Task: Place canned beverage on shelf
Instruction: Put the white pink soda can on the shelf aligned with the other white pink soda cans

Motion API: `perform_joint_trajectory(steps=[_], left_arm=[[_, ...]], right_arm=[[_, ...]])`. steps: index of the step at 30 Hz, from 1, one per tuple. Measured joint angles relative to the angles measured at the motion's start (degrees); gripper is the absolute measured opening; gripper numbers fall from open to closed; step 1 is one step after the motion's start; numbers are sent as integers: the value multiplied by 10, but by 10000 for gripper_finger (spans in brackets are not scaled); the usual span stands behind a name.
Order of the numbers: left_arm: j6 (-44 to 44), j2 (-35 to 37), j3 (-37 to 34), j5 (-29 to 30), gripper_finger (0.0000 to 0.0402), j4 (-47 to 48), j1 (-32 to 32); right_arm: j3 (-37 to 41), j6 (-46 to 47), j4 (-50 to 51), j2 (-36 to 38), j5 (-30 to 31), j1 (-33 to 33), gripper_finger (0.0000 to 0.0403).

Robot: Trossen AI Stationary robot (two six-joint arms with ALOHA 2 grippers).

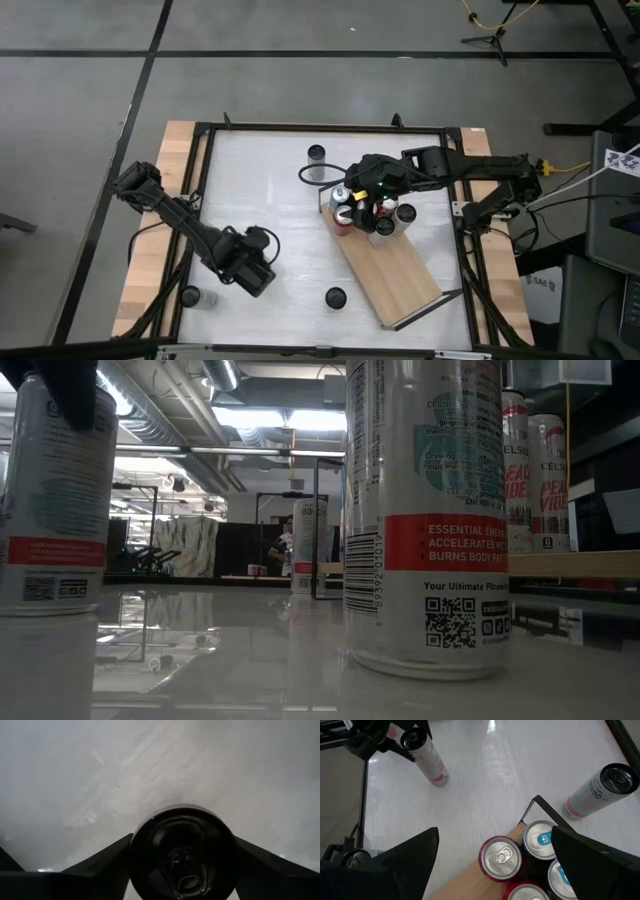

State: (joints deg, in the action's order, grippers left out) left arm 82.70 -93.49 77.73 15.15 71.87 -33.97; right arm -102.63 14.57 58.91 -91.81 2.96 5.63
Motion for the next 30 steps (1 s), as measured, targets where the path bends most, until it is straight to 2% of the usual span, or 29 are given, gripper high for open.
perform_joint_trajectory(steps=[4,19,23,30], left_arm=[[60,0,0,2,236,1,7],[285,1,1,1,249,2,86],[311,1,1,3,251,1,121],[304,1,0,5,253,-10,168]], right_arm=[[0,1,0,0,0,0,374],[0,1,-26,0,0,0,374],[0,1,-41,0,0,0,374],[0,-1,-48,0,0,0,374]])
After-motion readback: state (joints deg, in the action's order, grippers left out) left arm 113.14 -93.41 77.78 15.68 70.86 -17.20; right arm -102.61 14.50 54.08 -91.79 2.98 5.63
